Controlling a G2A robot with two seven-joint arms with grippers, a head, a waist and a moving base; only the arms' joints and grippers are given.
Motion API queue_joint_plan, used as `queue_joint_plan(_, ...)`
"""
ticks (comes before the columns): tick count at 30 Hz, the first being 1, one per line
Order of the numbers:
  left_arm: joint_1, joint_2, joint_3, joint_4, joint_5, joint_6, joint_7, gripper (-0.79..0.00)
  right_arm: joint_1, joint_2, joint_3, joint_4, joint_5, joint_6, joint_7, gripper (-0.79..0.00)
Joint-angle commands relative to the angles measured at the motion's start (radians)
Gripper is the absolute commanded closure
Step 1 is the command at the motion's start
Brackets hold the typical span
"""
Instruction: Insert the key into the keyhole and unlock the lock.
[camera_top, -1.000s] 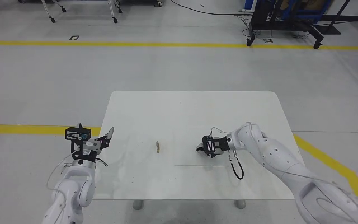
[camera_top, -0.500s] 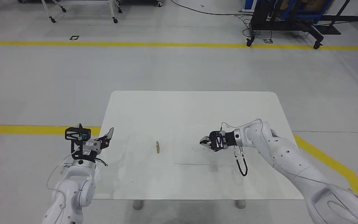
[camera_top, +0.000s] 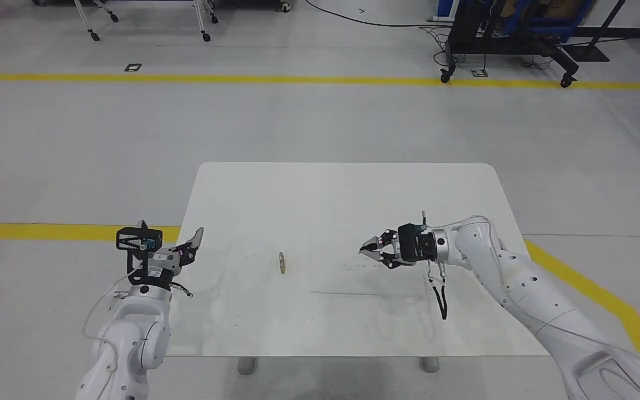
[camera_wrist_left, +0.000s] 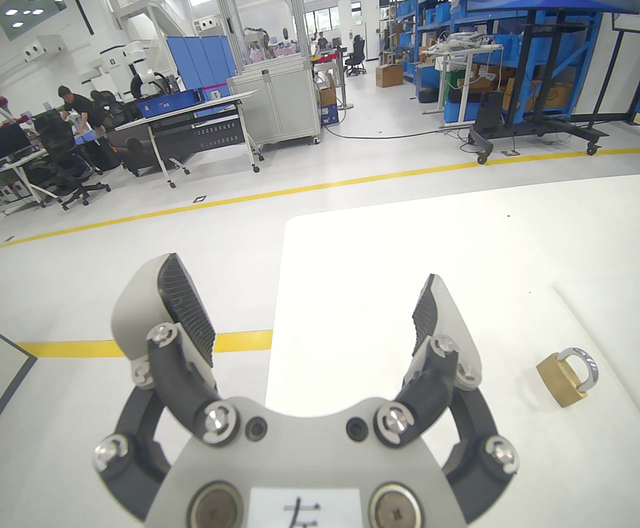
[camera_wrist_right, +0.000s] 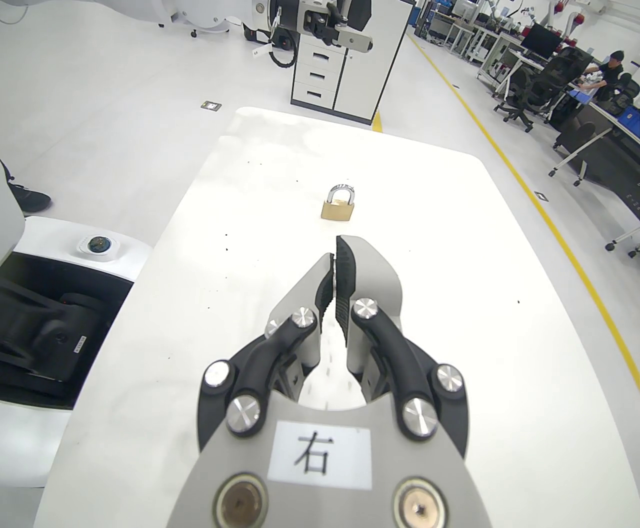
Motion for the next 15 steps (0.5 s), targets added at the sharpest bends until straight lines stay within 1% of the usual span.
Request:
queue_joint_plan(1,0.0,0.0,0.0,0.0,0.0,0.0,0.0,-0.785,0.0,0.0,0.0,0.0,0.0,0.0,0.0,0.0)
queue_joint_plan(6,0.0,0.0,0.0,0.0,0.0,0.0,0.0,-0.785,-0.002,0.0,0.001,-0.002,0.004,0.005,0.002,0.0)
queue_joint_plan(8,0.0,0.0,0.0,0.0,0.0,0.0,0.0,-0.785,-0.008,-0.007,0.004,-0.002,0.061,0.014,-0.013,0.0)
queue_joint_plan(9,-0.001,-0.002,0.01,-0.006,-0.047,-0.023,-0.005,-0.785,-0.003,-0.012,-0.007,-0.021,0.089,0.006,-0.024,0.0)
queue_joint_plan(11,-0.017,-0.006,0.027,-0.014,-0.139,-0.072,-0.061,-0.785,0.01,-0.019,-0.045,-0.06,0.19,0.004,-0.022,0.0)
queue_joint_plan(15,-0.093,-0.012,0.09,-0.03,-0.248,-0.133,-0.189,-0.785,0.066,-0.032,-0.132,-0.059,0.407,0.0,-0.019,0.0)
